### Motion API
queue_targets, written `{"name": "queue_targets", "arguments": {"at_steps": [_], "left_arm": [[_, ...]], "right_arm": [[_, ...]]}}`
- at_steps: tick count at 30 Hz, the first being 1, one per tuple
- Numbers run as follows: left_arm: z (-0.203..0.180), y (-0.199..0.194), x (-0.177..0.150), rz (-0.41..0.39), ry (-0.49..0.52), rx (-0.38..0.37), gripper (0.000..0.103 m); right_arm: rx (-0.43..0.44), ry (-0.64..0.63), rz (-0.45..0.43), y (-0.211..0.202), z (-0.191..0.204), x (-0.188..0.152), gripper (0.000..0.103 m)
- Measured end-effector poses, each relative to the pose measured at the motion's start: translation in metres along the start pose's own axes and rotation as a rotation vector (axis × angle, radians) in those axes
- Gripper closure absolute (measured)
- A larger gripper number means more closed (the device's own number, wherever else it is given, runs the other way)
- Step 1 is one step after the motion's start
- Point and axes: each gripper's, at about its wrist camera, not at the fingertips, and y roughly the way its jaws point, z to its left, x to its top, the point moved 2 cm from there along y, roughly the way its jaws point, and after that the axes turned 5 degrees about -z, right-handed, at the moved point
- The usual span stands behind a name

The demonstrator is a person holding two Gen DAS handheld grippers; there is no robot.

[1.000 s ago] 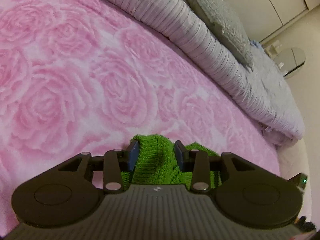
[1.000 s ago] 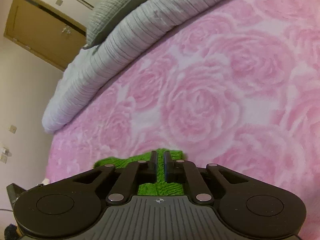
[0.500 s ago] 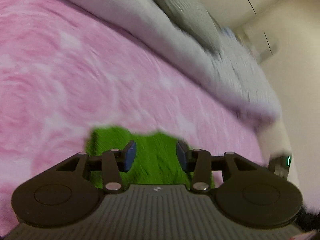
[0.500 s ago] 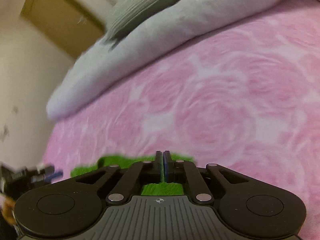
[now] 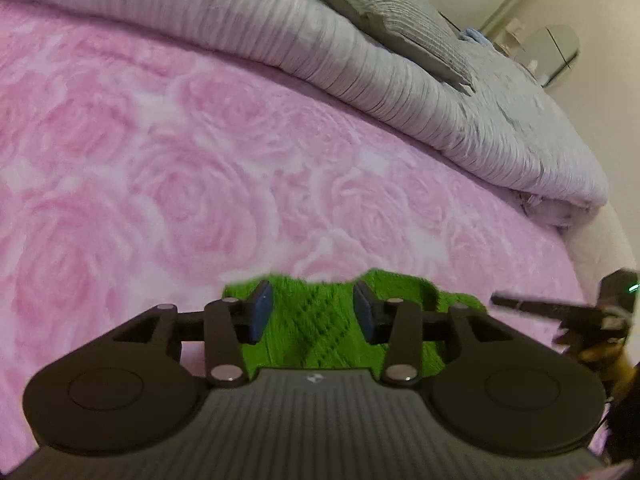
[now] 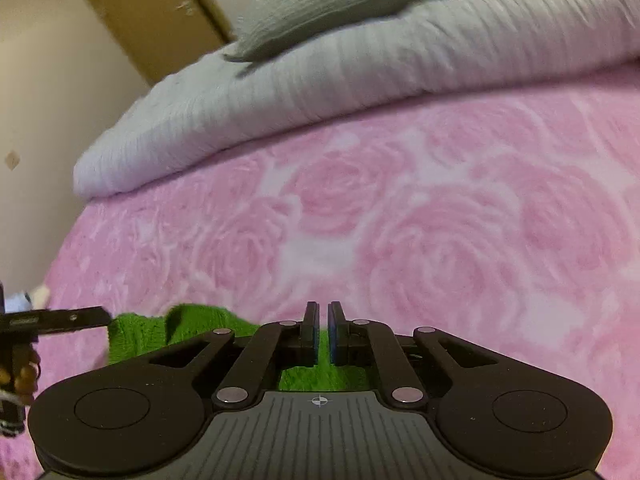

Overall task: Fold clothes
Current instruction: 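Grasp the vest hem with the left gripper while the right gripper grasps beside it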

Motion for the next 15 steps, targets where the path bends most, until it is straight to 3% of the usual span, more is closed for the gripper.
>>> {"name": "queue_targets", "arguments": {"at_steps": [1,2,7,9,10,11,15], "left_arm": [[0.001,-0.006,-0.004,-0.005,-0.028,-0.001,0.065],[0.003,-0.011,-0.006,-0.012,-0.054,-0.004,0.065],[0.008,-0.021,-0.016,-0.037,-0.152,-0.046,0.065],[0.008,-0.019,-0.016,-0.029,-0.156,-0.038,0.065],[0.008,-0.018,-0.017,-0.026,-0.152,-0.036,0.064],[0.008,-0.018,-0.018,-0.024,-0.148,-0.034,0.064],[0.023,-0.013,-0.017,-0.017,-0.168,-0.009,0.063]], "right_arm": [[-0.033,0.027,0.032,-0.001,-0.006,-0.002,0.097],[-0.043,0.034,0.007,-0.006,-0.008,-0.004,0.102],[-0.01,-0.048,-0.136,-0.036,0.005,-0.005,0.1],[-0.011,-0.021,-0.103,-0.03,0.006,-0.003,0.074],[-0.01,-0.018,-0.073,-0.026,0.004,-0.004,0.038],[-0.002,-0.007,-0.051,-0.023,0.001,-0.004,0.028],[0.039,0.057,-0.006,-0.015,-0.012,-0.003,0.028]]}}
